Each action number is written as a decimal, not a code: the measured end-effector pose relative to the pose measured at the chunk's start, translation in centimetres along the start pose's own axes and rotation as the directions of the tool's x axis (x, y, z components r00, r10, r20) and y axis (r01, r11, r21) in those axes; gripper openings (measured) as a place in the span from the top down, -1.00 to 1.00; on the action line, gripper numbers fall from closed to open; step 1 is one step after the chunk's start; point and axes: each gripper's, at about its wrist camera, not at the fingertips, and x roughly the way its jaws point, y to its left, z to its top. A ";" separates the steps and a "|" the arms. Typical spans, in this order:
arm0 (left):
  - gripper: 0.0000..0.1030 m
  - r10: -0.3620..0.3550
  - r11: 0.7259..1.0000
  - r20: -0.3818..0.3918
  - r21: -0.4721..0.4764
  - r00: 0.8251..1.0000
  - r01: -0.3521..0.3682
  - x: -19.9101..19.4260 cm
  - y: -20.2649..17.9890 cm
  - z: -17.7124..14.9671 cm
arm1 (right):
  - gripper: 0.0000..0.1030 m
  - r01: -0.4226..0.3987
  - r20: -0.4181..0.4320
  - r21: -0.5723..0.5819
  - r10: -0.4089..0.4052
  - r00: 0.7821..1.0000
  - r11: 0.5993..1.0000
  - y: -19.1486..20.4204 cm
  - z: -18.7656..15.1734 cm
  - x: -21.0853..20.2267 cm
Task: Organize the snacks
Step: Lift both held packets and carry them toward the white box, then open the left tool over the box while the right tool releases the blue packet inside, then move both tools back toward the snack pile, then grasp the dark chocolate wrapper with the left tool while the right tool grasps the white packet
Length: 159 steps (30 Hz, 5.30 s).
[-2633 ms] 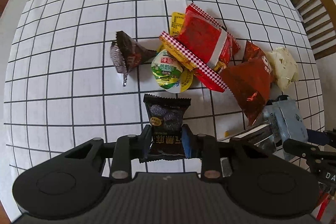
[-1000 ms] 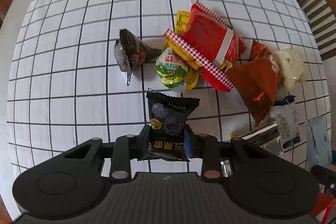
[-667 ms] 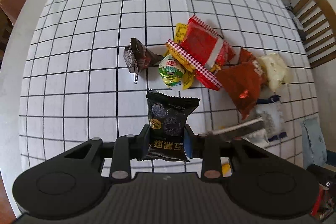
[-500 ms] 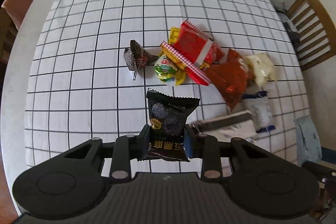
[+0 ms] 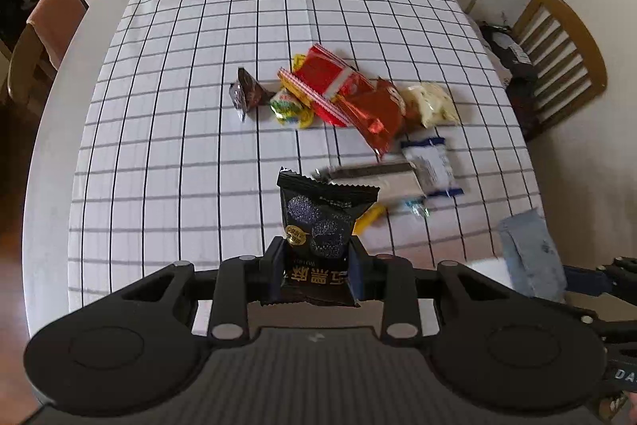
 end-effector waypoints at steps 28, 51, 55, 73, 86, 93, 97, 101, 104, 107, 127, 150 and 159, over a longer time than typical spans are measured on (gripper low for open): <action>0.39 0.034 0.998 -0.145 0.057 0.989 -0.026 4.3 -4.3 -12.0 | 0.13 0.057 -0.183 -0.124 -0.080 0.980 0.991 3.0 -8.9 6.0; 0.34 0.059 0.995 -0.203 0.087 0.977 -0.042 5.6 -5.0 -12.3 | 0.09 0.058 -0.219 -0.133 -0.087 0.972 0.989 3.5 -8.8 6.5; 0.19 0.055 0.995 -0.170 0.087 0.984 -0.041 4.7 -4.9 -12.1 | 0.05 0.053 -0.203 -0.128 -0.078 0.976 0.990 3.5 -8.4 5.7; -0.38 0.049 0.991 0.073 0.117 0.996 -0.058 -1.4 -5.3 -10.0 | -0.29 0.045 -0.041 -0.113 -0.050 0.998 0.993 3.5 -5.3 0.5; -0.57 0.055 0.994 0.220 0.077 0.974 -0.074 -4.5 -3.1 -5.8 | -0.70 0.058 0.093 -0.045 -0.053 0.994 0.997 1.7 -0.9 -2.3; -0.62 0.088 0.995 0.285 0.016 0.954 -0.097 -5.0 -0.3 -1.6 | -0.85 0.081 0.145 0.031 -0.084 0.986 0.996 -0.2 2.7 -2.6; -0.62 0.107 0.993 0.280 0.009 0.954 -0.114 -4.0 0.9 1.2 | -0.85 0.100 0.132 0.075 -0.109 0.985 0.992 -1.5 4.9 -1.3; -0.62 0.121 0.992 0.244 0.013 0.962 -0.127 -2.2 2.0 3.5 | -0.85 0.119 0.098 0.118 -0.130 0.987 0.986 -2.6 6.7 0.9; -0.62 0.130 0.990 0.218 0.031 0.967 -0.140 -0.5 2.8 4.8 | -0.85 0.140 0.057 0.121 -0.148 0.987 0.983 -3.1 7.6 3.0; -0.62 0.135 0.989 0.186 0.042 0.973 -0.145 1.4 3.5 6.0 | -0.84 0.151 0.004 0.132 -0.153 0.988 0.980 -3.7 8.5 5.4; -0.62 0.195 0.981 0.013 -0.007 0.981 -0.195 12.7 7.7 9.8 | -0.58 0.257 -0.191 0.191 -0.222 0.956 0.947 -6.5 10.7 15.6; -0.62 0.133 0.977 0.010 -0.168 0.991 -0.130 17.5 9.4 13.9 | -0.16 0.316 -0.259 0.152 -0.270 0.927 0.937 -7.1 11.0 20.6; -0.60 0.088 0.973 -0.014 -0.214 0.996 -0.089 19.7 9.6 14.6 | -0.11 0.335 -0.255 0.076 -0.307 0.917 0.939 -6.0 10.6 20.9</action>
